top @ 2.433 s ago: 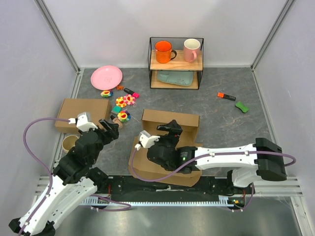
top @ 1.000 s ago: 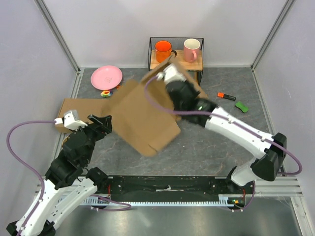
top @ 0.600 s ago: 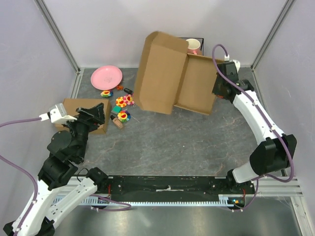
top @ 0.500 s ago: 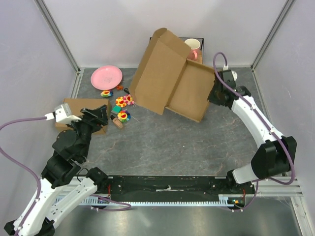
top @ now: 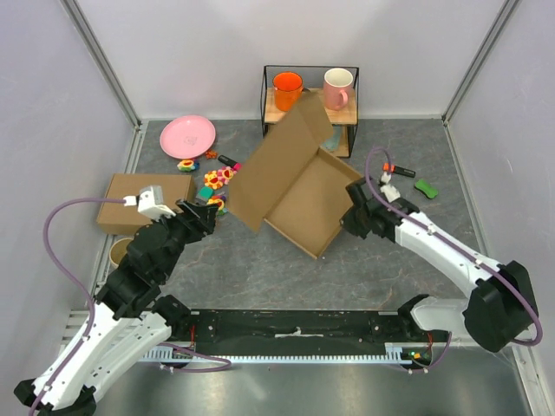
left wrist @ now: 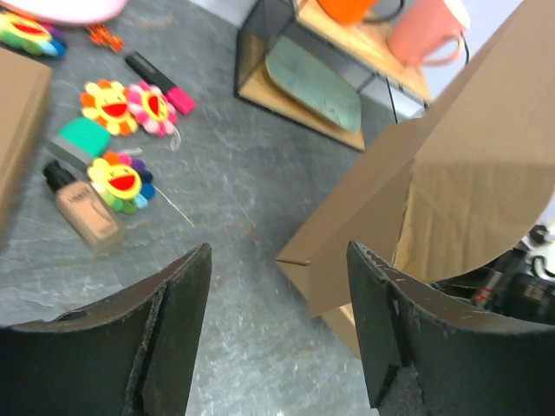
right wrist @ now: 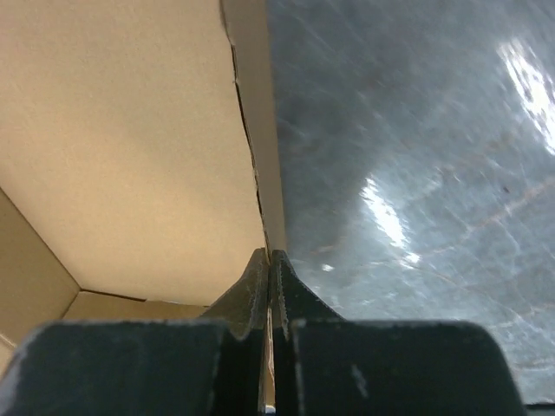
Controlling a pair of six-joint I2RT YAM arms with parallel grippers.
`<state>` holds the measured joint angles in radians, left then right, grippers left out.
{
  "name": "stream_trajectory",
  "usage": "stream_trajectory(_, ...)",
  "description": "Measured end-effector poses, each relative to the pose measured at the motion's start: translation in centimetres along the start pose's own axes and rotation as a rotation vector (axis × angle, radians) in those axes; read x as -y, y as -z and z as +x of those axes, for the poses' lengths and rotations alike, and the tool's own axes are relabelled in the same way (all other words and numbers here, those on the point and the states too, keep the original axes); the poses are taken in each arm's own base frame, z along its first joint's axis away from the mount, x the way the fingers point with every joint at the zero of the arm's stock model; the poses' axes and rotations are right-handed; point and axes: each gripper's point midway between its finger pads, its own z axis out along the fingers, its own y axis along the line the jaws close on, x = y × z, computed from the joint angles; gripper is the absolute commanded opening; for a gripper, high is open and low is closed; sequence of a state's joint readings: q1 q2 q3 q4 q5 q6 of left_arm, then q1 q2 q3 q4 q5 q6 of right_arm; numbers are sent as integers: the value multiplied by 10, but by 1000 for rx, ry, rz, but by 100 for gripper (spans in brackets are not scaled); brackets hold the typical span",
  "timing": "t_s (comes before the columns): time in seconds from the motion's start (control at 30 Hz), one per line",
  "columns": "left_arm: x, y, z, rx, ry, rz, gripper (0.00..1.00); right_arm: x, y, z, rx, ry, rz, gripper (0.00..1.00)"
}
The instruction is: Fold the paper box
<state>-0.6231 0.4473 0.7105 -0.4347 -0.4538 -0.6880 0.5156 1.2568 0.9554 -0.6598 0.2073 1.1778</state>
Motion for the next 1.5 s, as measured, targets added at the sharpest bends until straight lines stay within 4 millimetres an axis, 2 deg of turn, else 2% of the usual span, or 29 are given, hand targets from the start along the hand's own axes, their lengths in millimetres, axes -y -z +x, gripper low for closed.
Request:
stream_trajectory(0.17,4,-4,38,-123,-3,62,68,44,-21,54,-54,-86,140,0)
stream_trajectory(0.23,3,-4,47,-151,1,75,67,50,-24,69,-61,-115,174,0)
stream_trajectory(0.33,3,0,62,-190,8,111,66,47,-28,87,-74,-169,189,0)
stream_trajectory(0.5,19,6,86,-284,17,237,65,39,-28,112,-38,-253,188,1)
stream_trajectory(0.53,23,6,91,-305,17,259,65,37,-28,116,-29,-258,182,14)
stream_trajectory(0.6,28,8,99,-343,17,295,65,30,-27,126,-20,-260,173,27)
stream_trajectory(0.63,30,8,102,-355,17,306,65,24,-27,130,-12,-258,168,39)
stream_trajectory(0.77,35,8,108,-387,12,331,65,-4,-26,136,20,-219,135,66)
stream_trajectory(0.83,35,7,109,-392,8,331,65,-17,-19,131,42,-183,111,79)
stream_trajectory(0.9,34,6,110,-393,3,329,65,-25,-13,127,54,-136,93,85)
stream_trajectory(1.07,29,1,114,-400,-18,301,65,-17,0,116,97,81,112,89)
stream_trajectory(1.17,26,-1,116,-408,-31,283,65,-21,19,100,161,268,87,95)
stream_trajectory(1.23,23,-2,115,-403,-36,266,65,-28,34,82,231,357,48,96)
stream_trajectory(1.37,18,-1,106,-357,-36,242,65,-48,70,16,441,545,-46,98)
stream_trajectory(1.43,15,1,100,-328,-33,233,65,-51,75,-16,506,572,-68,98)
stream_trajectory(1.5,13,3,92,-295,-28,225,65,-47,70,-48,551,578,-59,98)
